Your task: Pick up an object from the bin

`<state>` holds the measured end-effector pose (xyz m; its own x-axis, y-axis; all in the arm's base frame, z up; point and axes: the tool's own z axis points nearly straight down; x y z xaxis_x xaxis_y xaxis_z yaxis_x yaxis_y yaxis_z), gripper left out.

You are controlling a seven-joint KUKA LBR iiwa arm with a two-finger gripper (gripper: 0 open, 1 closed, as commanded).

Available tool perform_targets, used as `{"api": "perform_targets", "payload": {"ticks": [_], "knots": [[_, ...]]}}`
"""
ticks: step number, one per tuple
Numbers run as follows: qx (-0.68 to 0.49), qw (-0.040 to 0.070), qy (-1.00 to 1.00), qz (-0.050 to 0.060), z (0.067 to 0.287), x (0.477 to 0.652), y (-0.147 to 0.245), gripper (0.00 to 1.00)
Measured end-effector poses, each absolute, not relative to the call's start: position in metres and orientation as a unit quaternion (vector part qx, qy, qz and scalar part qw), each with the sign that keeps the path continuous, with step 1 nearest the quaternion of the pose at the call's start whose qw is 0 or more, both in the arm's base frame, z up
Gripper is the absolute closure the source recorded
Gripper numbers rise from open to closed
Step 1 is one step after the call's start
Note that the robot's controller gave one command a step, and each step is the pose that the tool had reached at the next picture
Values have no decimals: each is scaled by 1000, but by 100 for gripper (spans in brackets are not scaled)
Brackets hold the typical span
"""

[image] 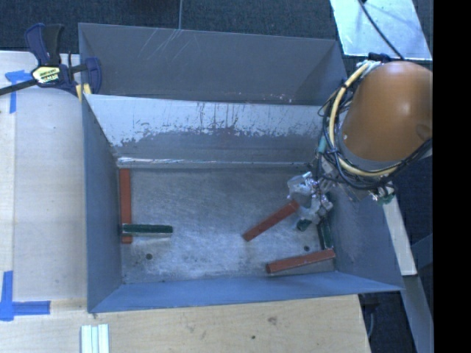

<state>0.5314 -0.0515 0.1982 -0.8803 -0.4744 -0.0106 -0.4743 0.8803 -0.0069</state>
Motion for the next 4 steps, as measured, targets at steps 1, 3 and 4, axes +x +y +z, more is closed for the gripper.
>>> {"api": "perform_targets", "payload": {"ticks": [1, 3, 4], "knots": [[-244, 2, 970, 0, 194, 529, -51, 0], [-507, -1, 862, 1, 71, 536, -24, 0], [-484, 1, 875, 0, 73, 523, -86, 0]]}}
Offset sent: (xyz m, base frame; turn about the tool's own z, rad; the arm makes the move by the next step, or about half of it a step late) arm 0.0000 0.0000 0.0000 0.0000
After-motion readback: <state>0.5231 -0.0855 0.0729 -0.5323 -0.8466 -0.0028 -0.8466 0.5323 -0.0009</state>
